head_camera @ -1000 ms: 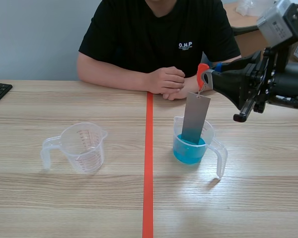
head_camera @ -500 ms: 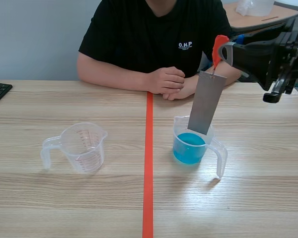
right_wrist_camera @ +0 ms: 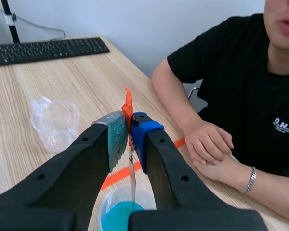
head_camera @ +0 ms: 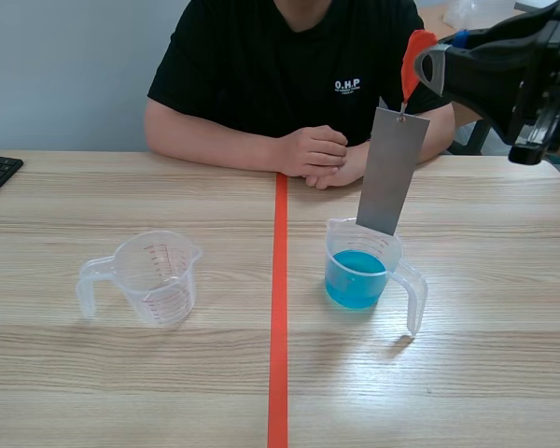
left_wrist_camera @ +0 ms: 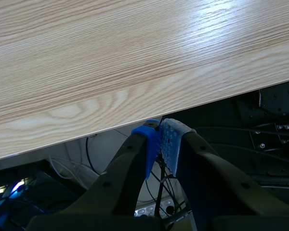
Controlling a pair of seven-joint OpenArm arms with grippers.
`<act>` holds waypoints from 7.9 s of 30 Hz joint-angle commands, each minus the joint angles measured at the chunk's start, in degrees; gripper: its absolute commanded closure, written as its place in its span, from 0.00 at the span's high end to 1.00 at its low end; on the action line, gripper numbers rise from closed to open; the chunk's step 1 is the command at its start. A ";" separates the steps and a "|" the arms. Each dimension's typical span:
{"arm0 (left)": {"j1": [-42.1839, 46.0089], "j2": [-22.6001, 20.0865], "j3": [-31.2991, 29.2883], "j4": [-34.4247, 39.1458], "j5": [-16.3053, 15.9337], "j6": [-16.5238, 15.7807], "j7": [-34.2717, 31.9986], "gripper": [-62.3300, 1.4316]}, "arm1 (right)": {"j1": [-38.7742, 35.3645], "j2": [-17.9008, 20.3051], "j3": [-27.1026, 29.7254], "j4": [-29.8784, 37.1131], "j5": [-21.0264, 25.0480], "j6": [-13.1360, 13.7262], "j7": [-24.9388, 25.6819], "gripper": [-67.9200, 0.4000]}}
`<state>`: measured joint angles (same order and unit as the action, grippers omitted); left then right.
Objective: Do the redox reaction experiment.
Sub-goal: 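Raise the plate and point at it, then lower the plate into the blue solution, then hold the plate still in the solution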
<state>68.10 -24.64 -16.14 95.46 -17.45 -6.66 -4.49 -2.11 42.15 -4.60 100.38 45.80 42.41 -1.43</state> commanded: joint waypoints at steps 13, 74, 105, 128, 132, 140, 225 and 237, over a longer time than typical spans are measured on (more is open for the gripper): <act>0.66 -1.62 0.22 0.44 -0.37 -0.74 -0.55 0.10 | 1.01 2.62 0.59 2.21 2.67 0.31 1.11 0.03; -90.97 2.32 59.91 -28.81 14.34 -10.29 -6.47 0.10 | 0.98 2.58 0.59 2.54 2.86 0.31 0.66 0.03; -97.48 10.32 65.05 -39.32 16.81 -8.96 -8.98 0.10 | 0.98 2.58 0.59 2.54 2.86 0.31 0.66 0.03; -97.31 10.32 65.05 -39.32 16.81 -9.01 -8.94 0.10 | 0.98 2.58 0.59 2.54 2.86 0.31 0.68 0.03; -97.31 10.32 65.05 -39.32 16.81 -9.01 -8.96 0.10 | 0.98 2.58 0.59 2.54 2.86 0.31 0.66 0.03; -97.31 10.01 65.05 -39.32 16.85 -8.96 -8.96 0.10 | 0.98 2.58 0.59 2.54 2.86 0.31 0.66 0.03; -8.57 -8.92 8.61 -6.58 -4.00 6.97 -5.95 0.10 | 1.31 -5.44 -3.48 -8.76 -9.77 0.31 8.24 0.03; -8.09 -7.78 8.61 -6.58 -4.02 6.97 -5.95 0.10 | 4.20 -10.43 -6.73 -16.13 -17.38 0.31 9.77 0.03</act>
<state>59.40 -32.53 -7.07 88.47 -21.12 0.23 -9.63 0.67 31.42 -11.57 84.07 28.01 42.30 7.20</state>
